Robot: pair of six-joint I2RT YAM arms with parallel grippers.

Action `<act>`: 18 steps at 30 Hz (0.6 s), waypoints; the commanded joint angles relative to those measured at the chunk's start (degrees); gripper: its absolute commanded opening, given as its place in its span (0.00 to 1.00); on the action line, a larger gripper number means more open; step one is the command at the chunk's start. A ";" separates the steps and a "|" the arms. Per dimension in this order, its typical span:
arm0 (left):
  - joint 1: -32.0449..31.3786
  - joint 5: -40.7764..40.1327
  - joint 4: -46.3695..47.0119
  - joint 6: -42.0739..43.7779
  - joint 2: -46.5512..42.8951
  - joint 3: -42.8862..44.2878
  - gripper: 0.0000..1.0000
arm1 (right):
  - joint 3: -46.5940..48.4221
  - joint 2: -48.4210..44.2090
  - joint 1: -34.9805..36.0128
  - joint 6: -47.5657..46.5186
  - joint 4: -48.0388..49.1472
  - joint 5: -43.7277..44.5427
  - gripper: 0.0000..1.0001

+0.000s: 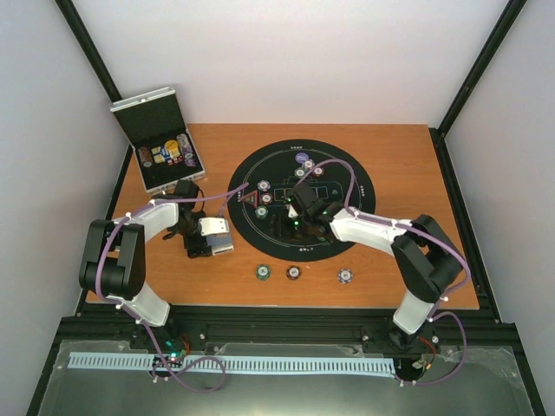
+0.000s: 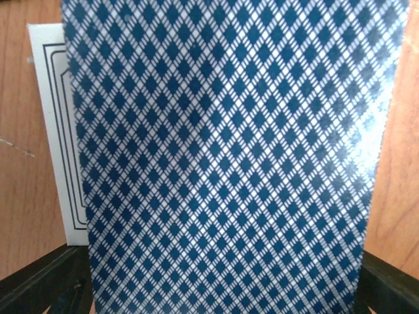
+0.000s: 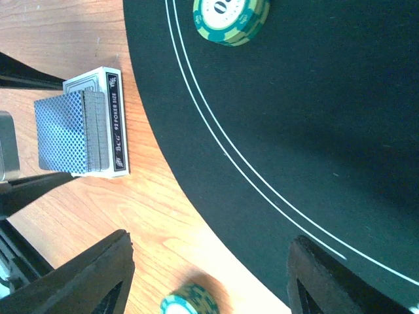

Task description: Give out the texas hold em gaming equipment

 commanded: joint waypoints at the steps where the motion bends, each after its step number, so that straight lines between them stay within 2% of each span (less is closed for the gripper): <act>1: -0.27 1.42 -0.10 0.67 0.64 2.35 0.89 | 3.18 4.94 1.67 4.06 6.22 -4.38 0.63; 7: -0.25 2.04 -0.89 0.41 1.50 3.39 0.86 | 9.37 12.46 4.32 5.35 6.53 -4.89 0.57; 14: -0.21 2.55 -1.16 1.04 0.98 2.73 0.82 | 10.73 15.34 5.03 6.85 8.40 -5.58 0.56; 18: -0.22 2.41 -2.18 2.03 1.21 2.69 0.68 | 11.10 15.75 5.03 7.07 8.70 -6.00 0.56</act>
